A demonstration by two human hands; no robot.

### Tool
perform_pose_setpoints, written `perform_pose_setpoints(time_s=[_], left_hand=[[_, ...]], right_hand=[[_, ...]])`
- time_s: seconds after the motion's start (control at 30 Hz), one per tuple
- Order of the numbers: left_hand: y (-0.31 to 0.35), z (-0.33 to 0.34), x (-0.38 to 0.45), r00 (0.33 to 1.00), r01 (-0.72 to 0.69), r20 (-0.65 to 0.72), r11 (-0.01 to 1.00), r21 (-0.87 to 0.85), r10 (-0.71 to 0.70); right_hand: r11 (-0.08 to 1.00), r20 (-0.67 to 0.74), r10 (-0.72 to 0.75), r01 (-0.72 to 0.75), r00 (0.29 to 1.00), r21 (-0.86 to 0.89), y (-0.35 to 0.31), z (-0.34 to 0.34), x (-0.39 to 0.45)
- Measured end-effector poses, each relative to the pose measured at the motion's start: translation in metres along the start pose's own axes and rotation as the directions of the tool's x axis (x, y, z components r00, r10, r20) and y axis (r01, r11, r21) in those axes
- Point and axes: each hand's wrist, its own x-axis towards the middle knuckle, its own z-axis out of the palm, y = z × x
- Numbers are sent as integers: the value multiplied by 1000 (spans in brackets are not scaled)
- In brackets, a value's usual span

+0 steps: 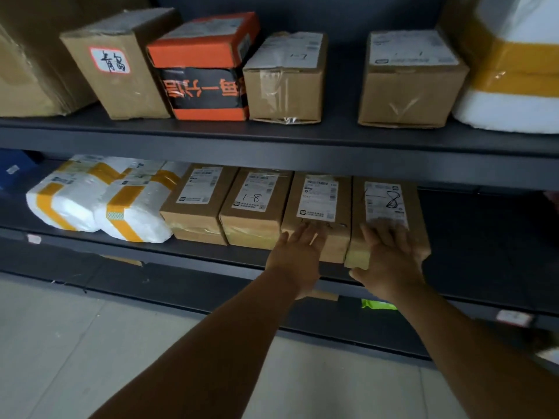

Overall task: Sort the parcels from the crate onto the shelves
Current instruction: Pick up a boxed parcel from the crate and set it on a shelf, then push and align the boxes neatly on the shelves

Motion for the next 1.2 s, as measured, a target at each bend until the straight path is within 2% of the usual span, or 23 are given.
perform_pose_setpoints(time_s=[0.07, 0.2, 0.3, 0.5, 0.6, 0.73, 0.9, 1.2], left_hand=[[-22, -1, -12, 999, -1, -36, 1000, -5, 1], [-81, -5, -40, 997, 8, -75, 1000, 17, -7], [-133, -8, -61, 996, 38, -84, 999, 31, -35], [-232, -8, -83, 973, 171, -160, 985, 20, -166], [-274, 3, -89, 958, 247, -161, 967, 59, -235], [-322, 15, -87, 945, 297, -172, 951, 85, -279], [-351, 21, -66, 935, 282, -243, 957, 64, -259], [-375, 17, -41, 901, 296, -346, 954, 46, -262]], right_hand=[[997, 13, -45, 43, 999, 70, -29, 2, -7], [993, 9, -94, 94, 995, 74, -99, 6, -8], [989, 63, -116, 109, 991, 95, -159, 12, -6], [980, 52, -195, 192, 979, 56, -257, 34, 13], [968, -27, -252, 252, 967, -3, -291, 49, 31], [963, -93, -262, 254, 961, -94, -318, 66, 56], [932, -184, -336, 297, 924, -209, -330, 76, 87], [921, -253, -371, 318, 893, -226, -346, 83, 105]])
